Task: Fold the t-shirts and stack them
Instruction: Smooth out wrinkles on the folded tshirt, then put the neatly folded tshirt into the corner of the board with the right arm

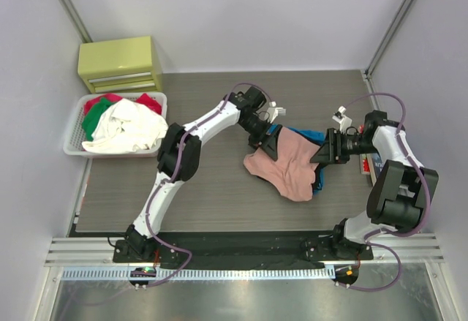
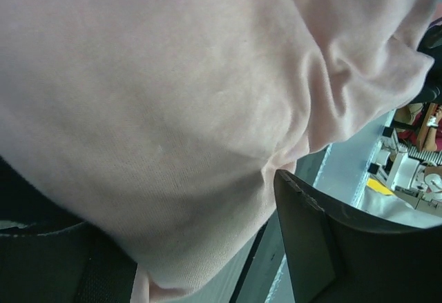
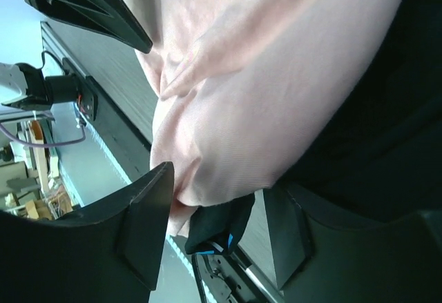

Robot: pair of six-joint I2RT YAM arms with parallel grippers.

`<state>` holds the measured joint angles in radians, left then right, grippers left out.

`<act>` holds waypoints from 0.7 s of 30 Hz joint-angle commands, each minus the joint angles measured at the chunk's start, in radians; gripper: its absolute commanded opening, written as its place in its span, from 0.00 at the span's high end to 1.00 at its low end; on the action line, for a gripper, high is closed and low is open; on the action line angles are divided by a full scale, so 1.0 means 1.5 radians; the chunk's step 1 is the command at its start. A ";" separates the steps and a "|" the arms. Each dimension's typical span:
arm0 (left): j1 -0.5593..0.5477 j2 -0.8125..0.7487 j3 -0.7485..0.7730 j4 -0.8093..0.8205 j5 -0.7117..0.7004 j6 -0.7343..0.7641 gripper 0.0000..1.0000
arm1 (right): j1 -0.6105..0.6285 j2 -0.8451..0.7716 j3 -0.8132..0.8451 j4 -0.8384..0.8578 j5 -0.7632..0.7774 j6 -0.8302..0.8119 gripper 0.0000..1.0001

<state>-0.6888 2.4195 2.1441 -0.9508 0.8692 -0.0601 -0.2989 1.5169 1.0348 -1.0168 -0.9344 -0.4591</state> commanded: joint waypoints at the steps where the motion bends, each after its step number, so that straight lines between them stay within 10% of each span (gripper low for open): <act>1: 0.008 0.003 0.014 -0.015 -0.012 0.025 0.28 | -0.020 -0.026 0.011 0.047 0.006 0.026 0.40; 17: 0.137 -0.052 -0.037 -0.002 -0.013 0.028 0.25 | -0.157 -0.037 0.087 -0.009 0.013 -0.036 0.38; 21: 0.190 -0.125 -0.056 0.004 -0.021 0.035 0.25 | -0.173 -0.055 0.167 -0.177 -0.005 -0.178 0.38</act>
<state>-0.4641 2.4088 2.0777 -0.9588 0.8364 -0.0387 -0.5388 1.5105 1.1519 -1.0512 -0.9039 -0.5129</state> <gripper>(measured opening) 0.755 0.622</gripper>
